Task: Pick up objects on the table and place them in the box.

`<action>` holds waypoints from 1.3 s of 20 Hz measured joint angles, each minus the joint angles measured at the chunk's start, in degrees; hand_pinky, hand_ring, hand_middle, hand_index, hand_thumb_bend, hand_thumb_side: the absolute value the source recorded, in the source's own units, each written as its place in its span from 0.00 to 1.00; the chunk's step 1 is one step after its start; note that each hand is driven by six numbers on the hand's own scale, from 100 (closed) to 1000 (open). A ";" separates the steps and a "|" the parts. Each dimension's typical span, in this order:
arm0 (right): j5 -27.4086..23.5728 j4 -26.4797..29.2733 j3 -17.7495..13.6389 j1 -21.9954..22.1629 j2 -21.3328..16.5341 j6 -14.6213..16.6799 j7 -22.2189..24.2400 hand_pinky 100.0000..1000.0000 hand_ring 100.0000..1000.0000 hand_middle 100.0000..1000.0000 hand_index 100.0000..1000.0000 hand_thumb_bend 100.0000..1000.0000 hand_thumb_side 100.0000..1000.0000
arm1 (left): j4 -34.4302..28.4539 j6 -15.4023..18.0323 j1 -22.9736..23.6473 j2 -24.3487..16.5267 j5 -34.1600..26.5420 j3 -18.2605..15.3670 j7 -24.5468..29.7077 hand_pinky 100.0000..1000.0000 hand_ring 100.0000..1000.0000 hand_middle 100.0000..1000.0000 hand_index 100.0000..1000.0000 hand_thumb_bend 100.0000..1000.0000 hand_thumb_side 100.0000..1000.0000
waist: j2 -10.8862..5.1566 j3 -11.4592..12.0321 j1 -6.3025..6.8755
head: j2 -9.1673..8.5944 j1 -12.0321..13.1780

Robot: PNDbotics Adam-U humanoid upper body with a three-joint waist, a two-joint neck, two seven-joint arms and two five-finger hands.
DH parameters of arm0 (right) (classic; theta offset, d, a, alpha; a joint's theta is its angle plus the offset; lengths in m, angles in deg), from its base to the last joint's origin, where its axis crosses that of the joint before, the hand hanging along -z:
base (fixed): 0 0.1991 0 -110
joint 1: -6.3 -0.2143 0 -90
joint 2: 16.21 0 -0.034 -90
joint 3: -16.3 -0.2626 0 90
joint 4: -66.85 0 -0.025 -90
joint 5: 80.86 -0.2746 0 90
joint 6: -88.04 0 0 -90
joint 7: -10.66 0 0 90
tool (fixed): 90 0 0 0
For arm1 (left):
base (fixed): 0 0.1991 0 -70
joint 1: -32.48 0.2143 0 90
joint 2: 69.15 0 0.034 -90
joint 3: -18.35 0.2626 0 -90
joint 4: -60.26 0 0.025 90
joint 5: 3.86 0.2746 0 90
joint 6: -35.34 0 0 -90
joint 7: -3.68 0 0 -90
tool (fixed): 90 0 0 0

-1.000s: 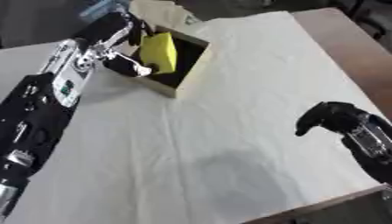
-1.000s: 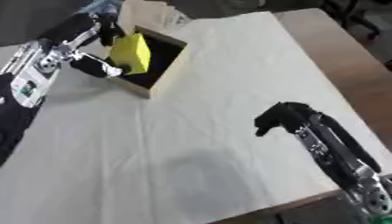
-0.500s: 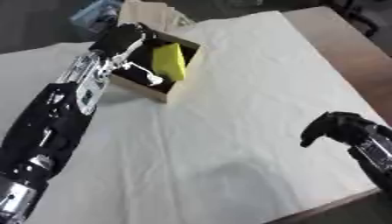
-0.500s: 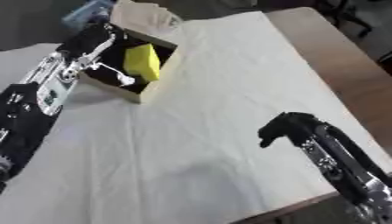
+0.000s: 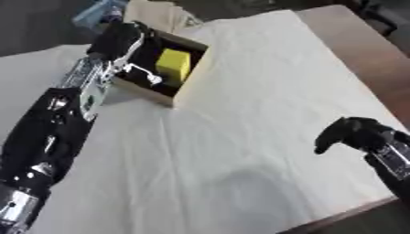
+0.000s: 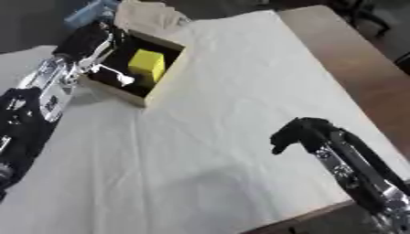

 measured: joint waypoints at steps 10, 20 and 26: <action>0.00 0.00 -0.71 0.70 -0.01 -0.46 -0.53 0.65 0.53 0.54 0.65 0.00 1.00 | -3.01 2.33 1.74 -1.22 -1.72 -0.24 -0.24 0.76 0.58 0.54 0.77 0.41 0.46 | -1.03 3.97 -0.65 | 0.09 -1.22; 0.00 0.00 -2.79 1.48 -0.41 -0.49 -2.71 0.65 0.54 0.54 0.66 0.00 0.99 | -14.78 9.50 11.32 -4.72 -8.94 -3.46 -5.97 0.78 0.55 0.49 0.73 0.22 0.59 | -1.58 11.69 -2.16 | 0.91 -3.08; 0.01 0.00 -5.11 2.49 -0.66 -0.20 -5.64 0.65 0.53 0.54 0.67 0.00 0.98 | -21.65 12.69 17.98 -2.74 -13.15 -5.00 -10.03 0.78 0.55 0.48 0.72 0.18 0.66 | -1.50 16.79 -3.65 | 1.74 -3.72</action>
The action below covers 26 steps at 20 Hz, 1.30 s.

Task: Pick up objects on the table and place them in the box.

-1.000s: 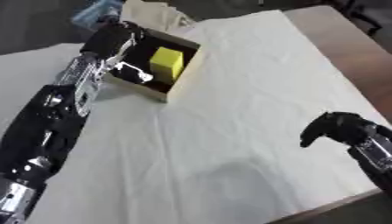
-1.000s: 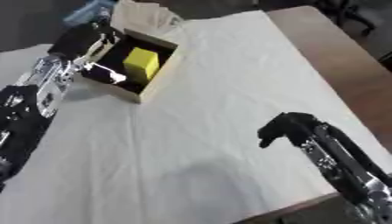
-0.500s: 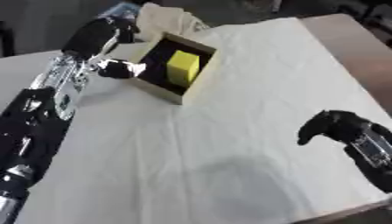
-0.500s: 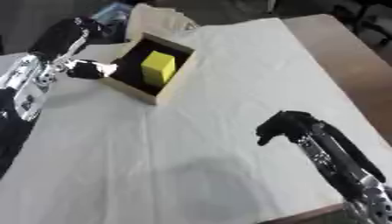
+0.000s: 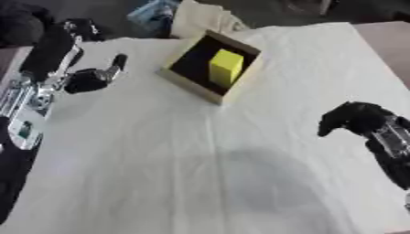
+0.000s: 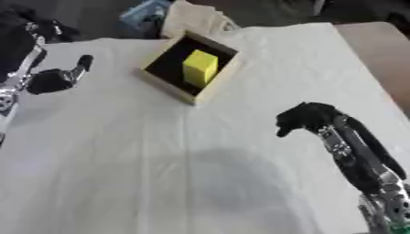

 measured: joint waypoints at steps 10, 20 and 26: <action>-0.99 0.00 -2.02 0.48 0.88 -0.65 -7.32 0.66 0.56 0.57 0.67 0.00 0.96 | -12.10 -4.44 12.28 9.75 -7.57 0.48 -2.50 0.81 0.57 0.51 0.73 0.14 0.75 | 1.22 4.47 -1.51 | 2.25 -0.18; -0.72 0.00 -1.95 1.01 2.18 -1.40 -10.36 0.65 0.55 0.56 0.66 0.00 0.97 | -24.81 -10.20 24.98 12.31 -15.72 1.68 3.56 0.81 0.56 0.50 0.73 0.12 0.82 | 1.49 4.60 -1.39 | 3.74 -0.45; -0.44 0.00 -1.94 1.46 2.22 -1.72 -10.36 0.65 0.54 0.56 0.66 0.00 0.97 | -31.92 -13.25 29.67 10.39 -40.84 -0.24 11.23 0.81 0.56 0.50 0.73 0.11 0.82 | 1.03 4.45 -1.05 | 4.40 -1.08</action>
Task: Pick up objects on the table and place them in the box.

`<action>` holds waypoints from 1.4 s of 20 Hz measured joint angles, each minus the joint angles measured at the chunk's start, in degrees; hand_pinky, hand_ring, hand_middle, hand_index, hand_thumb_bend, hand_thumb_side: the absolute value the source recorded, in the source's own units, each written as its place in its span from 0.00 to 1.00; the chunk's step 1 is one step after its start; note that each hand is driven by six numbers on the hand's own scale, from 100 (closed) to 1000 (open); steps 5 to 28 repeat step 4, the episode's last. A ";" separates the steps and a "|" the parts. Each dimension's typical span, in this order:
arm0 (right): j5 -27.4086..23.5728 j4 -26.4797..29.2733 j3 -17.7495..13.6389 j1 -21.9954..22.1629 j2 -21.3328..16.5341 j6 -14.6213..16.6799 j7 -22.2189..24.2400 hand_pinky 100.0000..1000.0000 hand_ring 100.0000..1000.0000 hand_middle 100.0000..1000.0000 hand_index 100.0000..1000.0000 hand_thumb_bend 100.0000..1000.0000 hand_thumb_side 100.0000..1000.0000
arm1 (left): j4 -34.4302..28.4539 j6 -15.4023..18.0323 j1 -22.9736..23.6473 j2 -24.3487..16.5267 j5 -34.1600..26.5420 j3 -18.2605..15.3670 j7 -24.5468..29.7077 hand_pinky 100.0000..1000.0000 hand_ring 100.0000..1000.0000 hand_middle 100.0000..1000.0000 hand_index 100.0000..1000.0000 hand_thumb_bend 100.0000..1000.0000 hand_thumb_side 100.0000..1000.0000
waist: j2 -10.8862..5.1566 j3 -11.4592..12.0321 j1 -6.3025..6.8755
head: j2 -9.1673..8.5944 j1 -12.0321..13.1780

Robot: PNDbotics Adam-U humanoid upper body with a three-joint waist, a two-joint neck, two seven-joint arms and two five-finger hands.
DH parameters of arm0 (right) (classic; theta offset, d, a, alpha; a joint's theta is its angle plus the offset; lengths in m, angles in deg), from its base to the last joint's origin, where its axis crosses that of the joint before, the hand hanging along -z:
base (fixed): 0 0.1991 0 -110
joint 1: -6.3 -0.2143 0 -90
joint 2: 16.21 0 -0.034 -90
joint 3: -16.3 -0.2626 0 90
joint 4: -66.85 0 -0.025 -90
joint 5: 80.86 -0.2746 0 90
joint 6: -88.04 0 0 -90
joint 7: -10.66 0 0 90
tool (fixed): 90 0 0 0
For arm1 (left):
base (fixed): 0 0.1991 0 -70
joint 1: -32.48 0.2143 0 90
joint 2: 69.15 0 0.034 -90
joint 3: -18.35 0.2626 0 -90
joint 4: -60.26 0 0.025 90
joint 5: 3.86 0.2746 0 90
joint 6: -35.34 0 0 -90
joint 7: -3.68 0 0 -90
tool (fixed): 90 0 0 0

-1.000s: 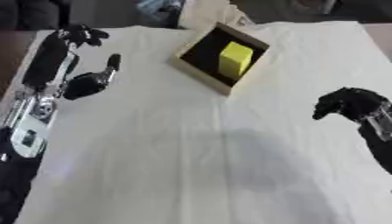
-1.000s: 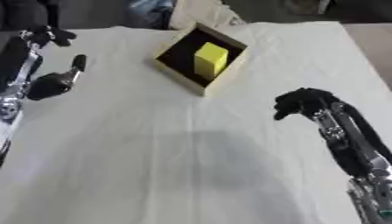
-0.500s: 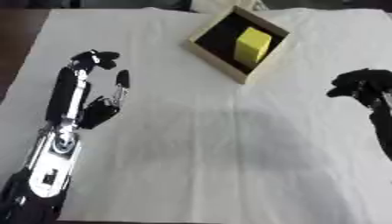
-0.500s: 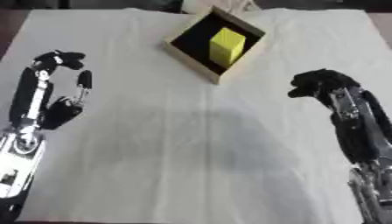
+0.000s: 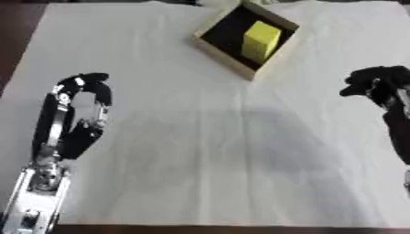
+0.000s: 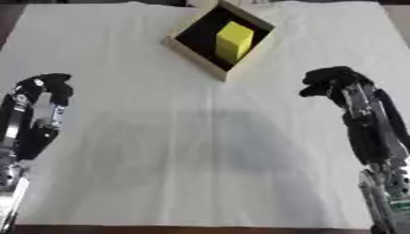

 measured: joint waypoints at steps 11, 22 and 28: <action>0.03 0.00 0.00 0.09 0.01 -0.16 0.01 0.65 0.54 0.56 0.66 0.00 0.97 | -1.56 -1.33 0.37 -0.69 -7.65 -1.62 3.69 0.81 0.56 0.50 0.73 0.11 0.82 | -0.24 -0.18 0.19 | 0.04 -0.41; 0.03 0.00 0.00 0.09 0.01 -0.16 0.01 0.65 0.54 0.56 0.66 0.00 0.97 | -1.56 -1.33 0.37 -0.69 -7.65 -1.62 3.69 0.81 0.56 0.50 0.73 0.11 0.82 | -0.24 -0.18 0.19 | 0.04 -0.41; 0.03 0.00 0.00 0.09 0.01 -0.16 0.01 0.65 0.54 0.56 0.66 0.00 0.97 | -1.56 -1.33 0.37 -0.69 -7.65 -1.62 3.69 0.81 0.56 0.50 0.73 0.11 0.82 | -0.24 -0.18 0.19 | 0.04 -0.41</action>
